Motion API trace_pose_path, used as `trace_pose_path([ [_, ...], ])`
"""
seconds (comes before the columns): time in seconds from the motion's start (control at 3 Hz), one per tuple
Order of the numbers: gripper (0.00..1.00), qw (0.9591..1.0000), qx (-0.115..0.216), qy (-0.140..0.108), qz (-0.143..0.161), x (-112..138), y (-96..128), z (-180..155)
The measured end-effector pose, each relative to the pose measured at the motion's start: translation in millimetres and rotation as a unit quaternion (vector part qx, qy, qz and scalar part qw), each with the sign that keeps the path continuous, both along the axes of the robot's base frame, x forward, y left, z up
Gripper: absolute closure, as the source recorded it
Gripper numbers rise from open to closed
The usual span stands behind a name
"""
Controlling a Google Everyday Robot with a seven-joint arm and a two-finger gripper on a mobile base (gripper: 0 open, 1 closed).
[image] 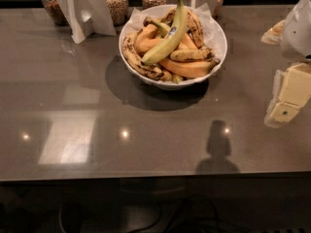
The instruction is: Pick banana from white bowl
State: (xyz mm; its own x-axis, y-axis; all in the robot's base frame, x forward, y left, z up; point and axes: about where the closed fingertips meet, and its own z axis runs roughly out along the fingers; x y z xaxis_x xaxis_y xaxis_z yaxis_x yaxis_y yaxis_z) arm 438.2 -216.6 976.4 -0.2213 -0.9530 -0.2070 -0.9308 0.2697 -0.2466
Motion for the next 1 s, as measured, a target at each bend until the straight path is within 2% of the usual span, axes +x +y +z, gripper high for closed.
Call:
trace_pose_path([
  [0.33,0.00,1.0000,0.000,0.000,0.000,0,0,0],
  [0.67,0.00,0.9997,0.004,-0.021,0.014,5,5,2],
  [1.0,0.00,0.9965,0.019,-0.063,0.052,22,20,1],
])
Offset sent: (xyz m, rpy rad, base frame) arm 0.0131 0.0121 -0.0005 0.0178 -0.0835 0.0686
